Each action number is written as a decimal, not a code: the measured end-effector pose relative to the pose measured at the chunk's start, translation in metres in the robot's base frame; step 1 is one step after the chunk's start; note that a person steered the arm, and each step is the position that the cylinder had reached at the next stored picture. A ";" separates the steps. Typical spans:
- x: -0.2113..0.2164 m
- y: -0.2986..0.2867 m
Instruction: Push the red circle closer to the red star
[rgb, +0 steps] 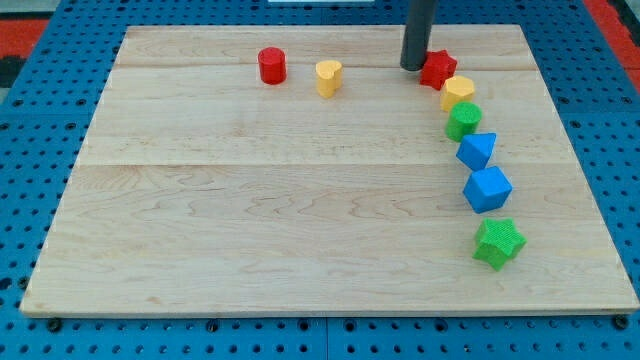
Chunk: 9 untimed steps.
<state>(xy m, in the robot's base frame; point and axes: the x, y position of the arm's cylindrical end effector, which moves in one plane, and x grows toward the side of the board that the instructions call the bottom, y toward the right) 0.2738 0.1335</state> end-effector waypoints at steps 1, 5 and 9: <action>0.000 0.015; -0.035 -0.238; 0.001 -0.166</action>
<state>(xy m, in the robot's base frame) 0.2746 -0.0328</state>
